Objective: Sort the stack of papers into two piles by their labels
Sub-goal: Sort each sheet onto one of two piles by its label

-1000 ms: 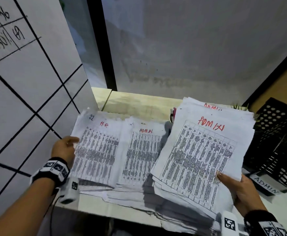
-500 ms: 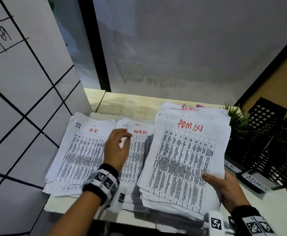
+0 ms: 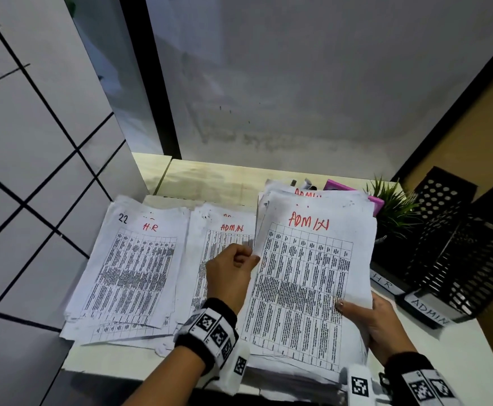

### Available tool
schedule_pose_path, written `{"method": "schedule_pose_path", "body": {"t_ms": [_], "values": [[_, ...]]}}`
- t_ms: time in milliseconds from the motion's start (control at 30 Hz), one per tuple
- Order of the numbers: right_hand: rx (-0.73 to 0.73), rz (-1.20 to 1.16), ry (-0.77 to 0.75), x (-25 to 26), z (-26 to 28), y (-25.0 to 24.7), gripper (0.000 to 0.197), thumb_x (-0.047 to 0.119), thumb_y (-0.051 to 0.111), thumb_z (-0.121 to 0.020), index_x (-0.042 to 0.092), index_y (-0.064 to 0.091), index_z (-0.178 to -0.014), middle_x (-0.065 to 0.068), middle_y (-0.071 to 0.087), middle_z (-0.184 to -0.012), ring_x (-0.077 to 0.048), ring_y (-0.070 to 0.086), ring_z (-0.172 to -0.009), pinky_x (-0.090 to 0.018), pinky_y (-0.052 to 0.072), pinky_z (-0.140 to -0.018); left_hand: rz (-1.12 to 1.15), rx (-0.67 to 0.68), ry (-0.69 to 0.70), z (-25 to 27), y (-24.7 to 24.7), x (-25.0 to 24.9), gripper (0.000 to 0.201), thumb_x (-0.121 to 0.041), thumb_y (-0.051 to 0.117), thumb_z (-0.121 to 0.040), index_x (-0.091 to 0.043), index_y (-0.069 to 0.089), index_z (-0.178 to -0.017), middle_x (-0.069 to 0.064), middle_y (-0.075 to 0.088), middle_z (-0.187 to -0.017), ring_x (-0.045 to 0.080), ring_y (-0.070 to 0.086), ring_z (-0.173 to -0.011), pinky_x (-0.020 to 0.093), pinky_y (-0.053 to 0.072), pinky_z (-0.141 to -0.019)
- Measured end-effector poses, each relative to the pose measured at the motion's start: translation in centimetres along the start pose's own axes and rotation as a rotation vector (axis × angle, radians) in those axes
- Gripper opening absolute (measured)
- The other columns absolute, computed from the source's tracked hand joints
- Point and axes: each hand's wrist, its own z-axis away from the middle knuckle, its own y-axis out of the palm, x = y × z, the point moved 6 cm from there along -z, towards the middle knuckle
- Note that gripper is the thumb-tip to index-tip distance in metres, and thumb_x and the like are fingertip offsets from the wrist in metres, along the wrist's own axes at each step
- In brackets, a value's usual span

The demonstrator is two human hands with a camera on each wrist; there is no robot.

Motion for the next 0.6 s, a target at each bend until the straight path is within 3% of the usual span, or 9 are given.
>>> {"method": "schedule_pose_path", "body": {"t_ms": [100, 200, 233, 300, 367, 433, 500, 533, 600], "values": [[0.002, -0.023, 0.002, 0.2, -0.1, 0.5, 0.053, 0.002, 0.076, -0.058, -0.011, 0.061, -0.107, -0.019, 0.074, -0.082, -0.027, 0.070, -0.064, -0.031, 0.055, -0.053, -0.034, 0.033, 0.112, 0.6, -0.1, -0.4, 0.011, -0.012, 0.071, -0.085, -0.019, 0.072, -0.094, -0.007, 0.069, -0.078, 0.006, 0.065, -0.072, 0.033, 0.060, -0.071], [0.018, -0.003, -0.008, 0.3, -0.4, 0.7, 0.080, 0.019, 0.094, -0.037, -0.007, 0.063, -0.105, -0.022, 0.074, -0.092, -0.029, 0.071, -0.070, -0.032, 0.057, -0.057, -0.034, 0.058, 0.276, 1.4, -0.4, -0.5, 0.023, -0.006, 0.066, -0.088, -0.020, 0.073, -0.105, -0.010, 0.070, -0.075, 0.005, 0.058, -0.056, 0.023, 0.049, -0.052], [0.018, -0.001, -0.011, 0.2, -0.4, 0.7, 0.083, 0.019, 0.094, -0.033, -0.007, 0.063, -0.105, -0.024, 0.073, -0.094, -0.029, 0.072, -0.072, -0.032, 0.057, -0.058, -0.024, 0.051, 0.324, 1.6, -0.6, -0.5, 0.026, -0.004, 0.067, -0.086, -0.022, 0.073, -0.104, -0.010, 0.070, -0.075, 0.004, 0.057, -0.055, 0.020, 0.046, -0.050], [0.023, -0.009, -0.013, 0.3, -0.3, 0.7, 0.082, 0.016, 0.091, -0.034, -0.008, 0.062, -0.107, -0.024, 0.073, -0.096, -0.029, 0.072, -0.072, -0.031, 0.057, -0.057, 0.002, 0.034, 0.380, 2.0, -1.0, -0.3, 0.030, 0.001, 0.069, -0.083, -0.022, 0.073, -0.101, -0.010, 0.074, -0.091, 0.002, 0.067, -0.076, 0.021, 0.054, -0.063], [0.033, -0.020, -0.002, 0.1, -0.2, 0.8, 0.084, 0.017, 0.092, -0.034, -0.009, 0.062, -0.108, -0.023, 0.074, -0.094, -0.030, 0.072, -0.073, -0.031, 0.057, -0.057, -0.002, 0.045, 0.405, 2.5, -0.9, -0.4, 0.025, 0.004, 0.069, -0.082, -0.017, 0.074, -0.095, -0.008, 0.071, -0.110, 0.000, 0.065, -0.101, 0.018, 0.055, -0.080], [0.025, -0.011, -0.010, 0.0, -0.2, 0.8, 0.091, 0.026, 0.097, -0.028, -0.007, 0.063, -0.106, -0.022, 0.074, -0.093, -0.031, 0.072, -0.074, -0.032, 0.057, -0.058, 0.021, 0.099, 0.331, 3.2, -0.7, -0.3, 0.019, 0.000, 0.066, -0.085, -0.018, 0.072, -0.089, -0.013, 0.070, -0.111, -0.002, 0.062, -0.106, 0.016, 0.052, -0.084], [0.019, 0.028, -0.024, 0.0, -0.3, 0.7, 0.098, 0.039, 0.098, -0.022, -0.004, 0.065, -0.103, -0.021, 0.074, -0.094, -0.031, 0.072, -0.077, -0.033, 0.057, -0.061, 0.107, 0.210, 0.189, 3.8, -0.2, 0.0, 0.016, -0.018, 0.060, -0.085, -0.027, 0.070, -0.076, -0.017, 0.072, -0.099, -0.001, 0.065, -0.097, 0.022, 0.053, -0.079], [0.014, 0.039, -0.029, 0.0, -0.3, 0.6, 0.092, 0.037, 0.098, -0.028, -0.005, 0.065, -0.104, -0.021, 0.074, -0.094, -0.031, 0.072, -0.077, -0.033, 0.057, -0.063, 0.151, 0.270, 0.127, 4.0, 0.1, 0.0, 0.020, -0.028, 0.056, -0.083, -0.026, 0.069, -0.067, -0.015, 0.074, -0.094, 0.002, 0.066, -0.093, 0.025, 0.054, -0.076], [0.025, 0.027, -0.022, 0.3, -0.1, 1.1, 0.070, 0.020, 0.091, -0.046, -0.008, 0.065, -0.104, -0.022, 0.074, -0.093, -0.029, 0.073, -0.074, -0.034, 0.058, -0.065, 0.199, 0.332, 0.005, 3.9, 0.6, 0.2, 0.044, -0.041, 0.051, -0.085, -0.010, 0.062, -0.055, -0.003, 0.075, -0.086, 0.012, 0.069, -0.090, 0.027, 0.052, -0.074]]}}
